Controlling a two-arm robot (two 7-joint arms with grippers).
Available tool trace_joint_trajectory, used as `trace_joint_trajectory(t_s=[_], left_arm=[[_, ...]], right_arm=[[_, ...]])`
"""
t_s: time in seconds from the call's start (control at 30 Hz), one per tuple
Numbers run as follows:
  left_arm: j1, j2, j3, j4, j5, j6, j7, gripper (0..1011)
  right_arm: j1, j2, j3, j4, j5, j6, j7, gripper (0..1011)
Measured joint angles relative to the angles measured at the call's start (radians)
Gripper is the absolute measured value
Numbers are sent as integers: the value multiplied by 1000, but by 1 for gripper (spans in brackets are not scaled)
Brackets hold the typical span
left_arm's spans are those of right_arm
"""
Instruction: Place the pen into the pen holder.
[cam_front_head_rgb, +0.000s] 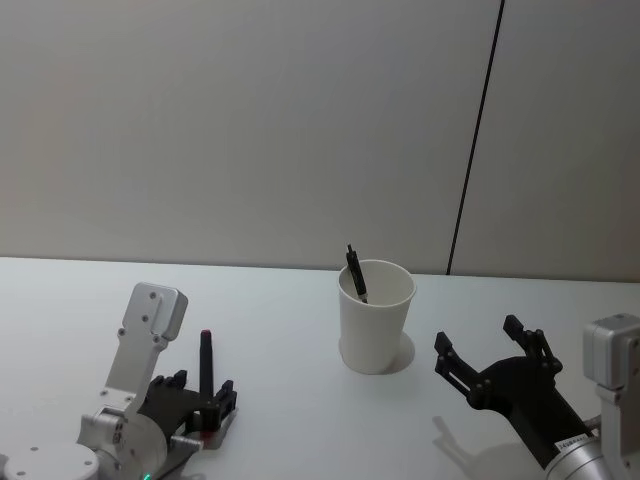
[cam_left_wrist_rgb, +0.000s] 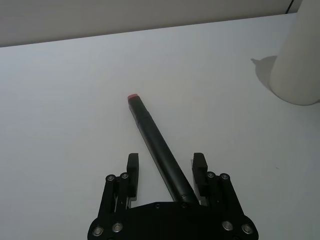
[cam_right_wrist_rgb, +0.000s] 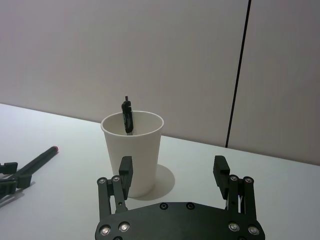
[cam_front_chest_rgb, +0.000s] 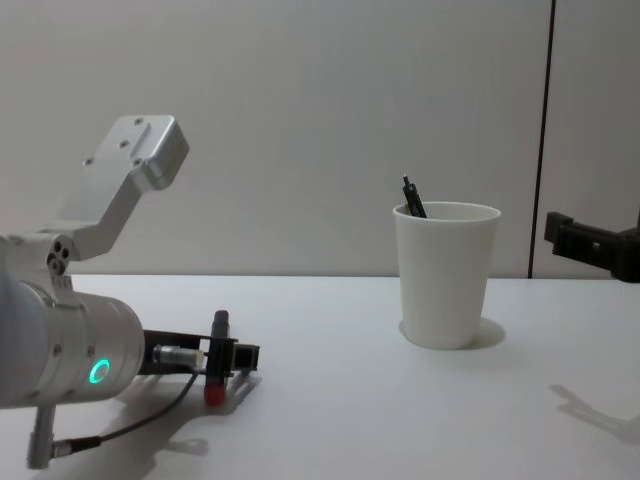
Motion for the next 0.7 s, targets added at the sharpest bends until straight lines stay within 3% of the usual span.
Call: trace_joint_trajectory(t_s=[0.7], left_arm=[[-2,3,3,1,0,-6,-16,541]], right_arm=[[0,0,0,0,0,0,0,1001]])
